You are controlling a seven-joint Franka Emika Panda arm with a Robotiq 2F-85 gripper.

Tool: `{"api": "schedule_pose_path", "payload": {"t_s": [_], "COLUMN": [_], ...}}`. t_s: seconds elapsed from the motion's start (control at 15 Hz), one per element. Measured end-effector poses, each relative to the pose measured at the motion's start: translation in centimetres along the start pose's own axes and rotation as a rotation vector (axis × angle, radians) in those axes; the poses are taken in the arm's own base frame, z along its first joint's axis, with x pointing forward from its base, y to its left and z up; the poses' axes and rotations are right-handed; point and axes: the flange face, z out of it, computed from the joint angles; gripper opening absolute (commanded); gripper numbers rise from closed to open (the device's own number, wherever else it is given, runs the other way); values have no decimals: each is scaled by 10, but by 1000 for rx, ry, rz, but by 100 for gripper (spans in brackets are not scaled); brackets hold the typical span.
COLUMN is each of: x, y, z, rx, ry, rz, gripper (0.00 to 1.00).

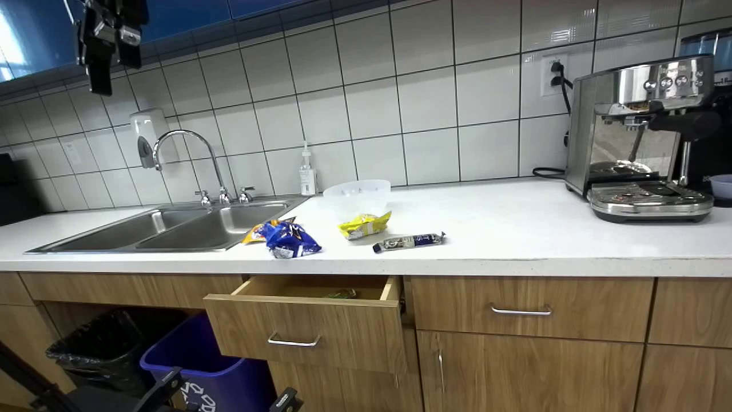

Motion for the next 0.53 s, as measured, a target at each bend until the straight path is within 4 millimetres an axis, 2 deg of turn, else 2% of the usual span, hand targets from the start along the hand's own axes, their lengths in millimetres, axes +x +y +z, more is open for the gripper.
{"api": "schedule_pose_path", "payload": {"t_s": [0.53], "x": [2], "y": [0], "z": [3], "rx": [-2], "ry": [-1], "rz": [-1], "gripper": [100]}}
